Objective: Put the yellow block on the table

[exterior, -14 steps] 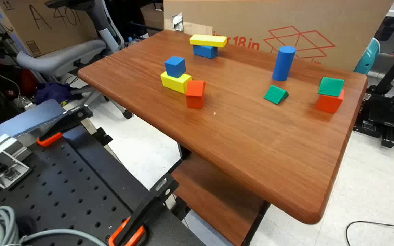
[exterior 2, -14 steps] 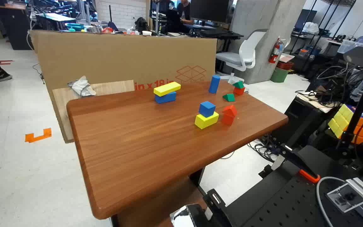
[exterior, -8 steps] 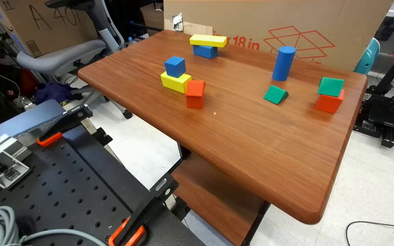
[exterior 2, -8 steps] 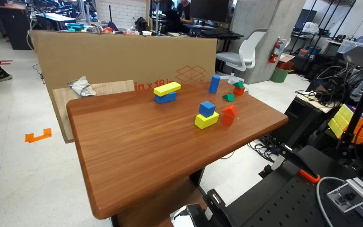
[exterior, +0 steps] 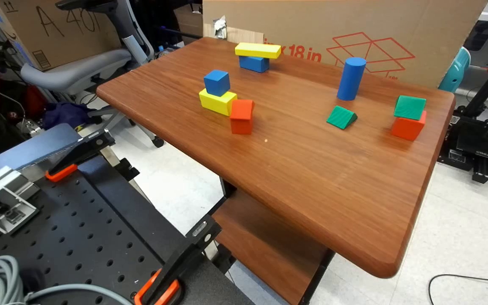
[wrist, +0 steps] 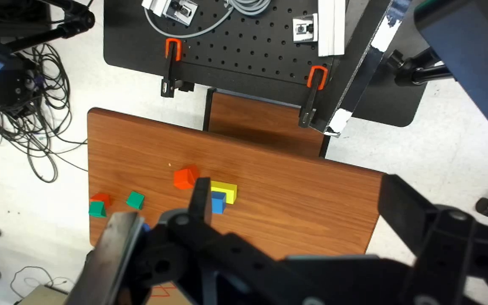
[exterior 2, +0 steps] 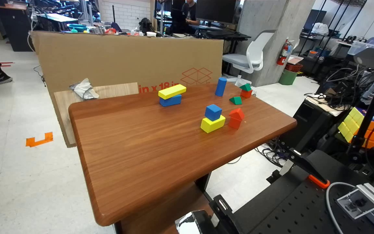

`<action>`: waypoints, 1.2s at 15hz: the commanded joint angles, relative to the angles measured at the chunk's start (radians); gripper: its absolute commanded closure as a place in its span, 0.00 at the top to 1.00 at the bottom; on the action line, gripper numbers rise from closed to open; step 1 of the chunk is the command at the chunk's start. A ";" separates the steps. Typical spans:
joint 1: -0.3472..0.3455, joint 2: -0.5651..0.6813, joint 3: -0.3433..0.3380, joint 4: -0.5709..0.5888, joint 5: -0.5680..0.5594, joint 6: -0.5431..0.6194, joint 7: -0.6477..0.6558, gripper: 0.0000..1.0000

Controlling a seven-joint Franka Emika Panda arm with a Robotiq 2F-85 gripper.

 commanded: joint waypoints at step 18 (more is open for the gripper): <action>-0.106 0.566 -0.174 0.247 -0.072 0.350 0.027 1.00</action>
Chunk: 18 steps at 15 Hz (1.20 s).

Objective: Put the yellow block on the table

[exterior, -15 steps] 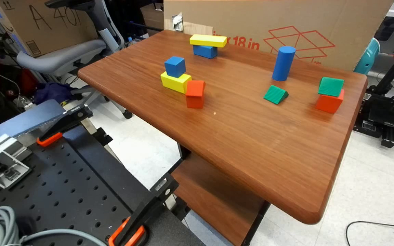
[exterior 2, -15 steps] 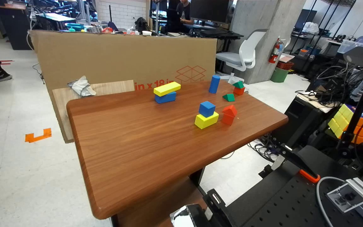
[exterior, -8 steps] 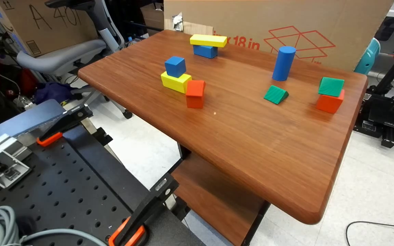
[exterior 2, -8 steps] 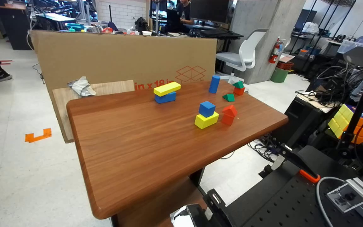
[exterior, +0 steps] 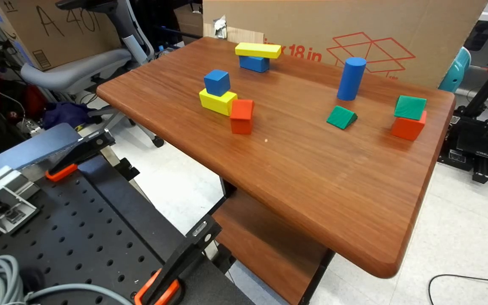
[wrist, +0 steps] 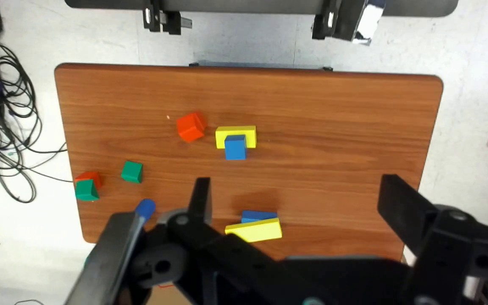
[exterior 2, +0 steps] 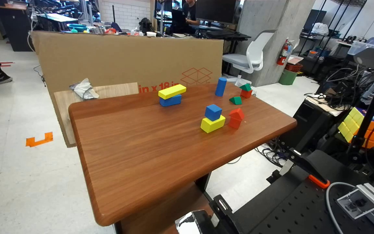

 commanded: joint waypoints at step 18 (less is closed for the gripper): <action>-0.014 0.643 -0.128 0.386 0.511 0.400 0.117 1.00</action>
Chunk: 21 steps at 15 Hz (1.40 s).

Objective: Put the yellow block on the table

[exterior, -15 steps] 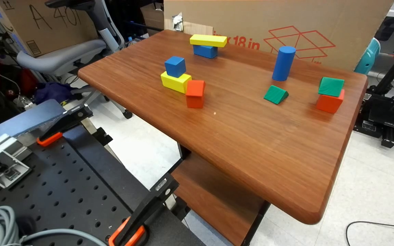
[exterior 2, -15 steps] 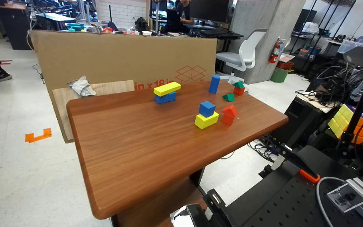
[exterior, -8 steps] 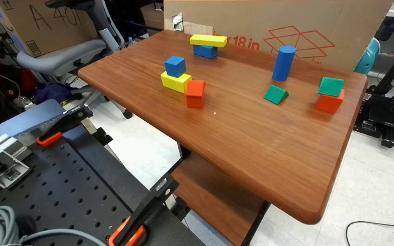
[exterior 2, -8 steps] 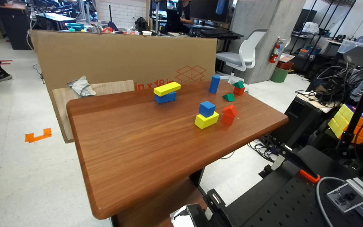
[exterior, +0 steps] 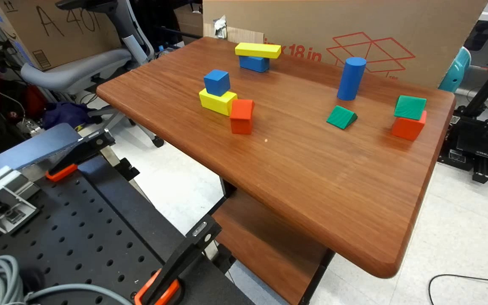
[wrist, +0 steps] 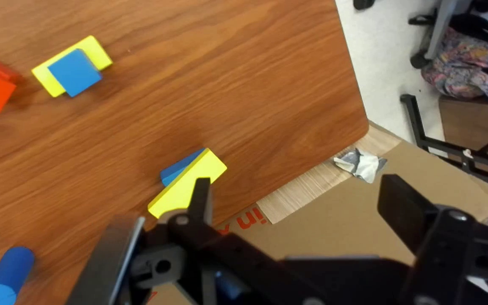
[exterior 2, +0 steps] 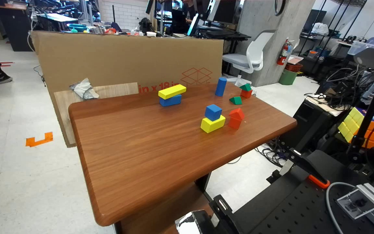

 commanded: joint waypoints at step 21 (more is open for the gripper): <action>0.005 0.326 -0.083 0.161 0.069 0.148 0.481 1.00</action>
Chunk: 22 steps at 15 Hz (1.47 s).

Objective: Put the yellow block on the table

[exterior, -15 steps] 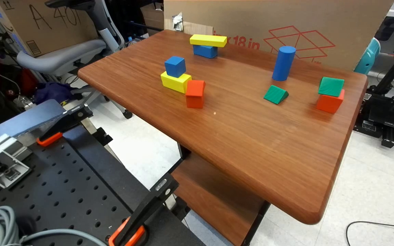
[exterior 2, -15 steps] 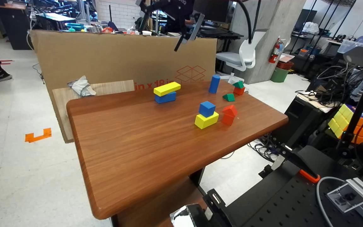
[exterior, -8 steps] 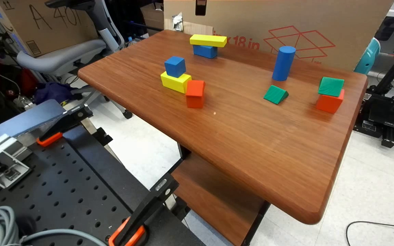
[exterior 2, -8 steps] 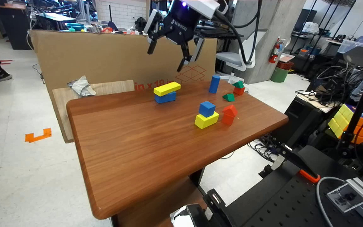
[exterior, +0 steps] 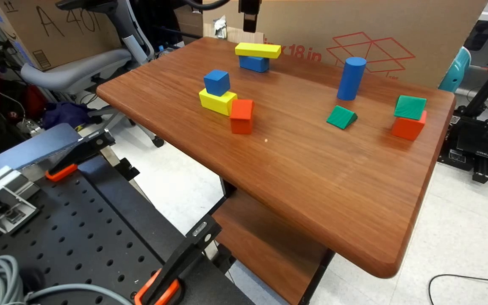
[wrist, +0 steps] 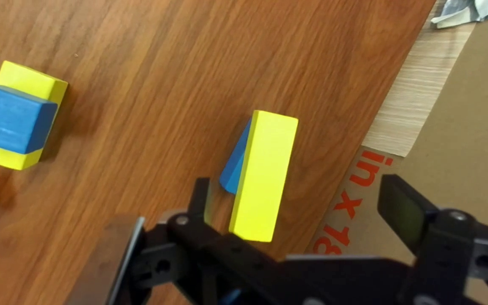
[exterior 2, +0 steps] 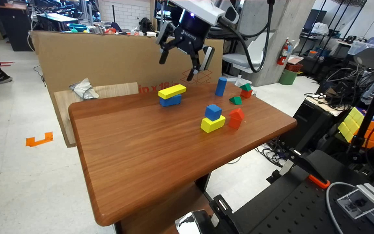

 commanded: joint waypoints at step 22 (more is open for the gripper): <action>0.006 0.183 -0.041 0.207 -0.041 -0.163 0.178 0.20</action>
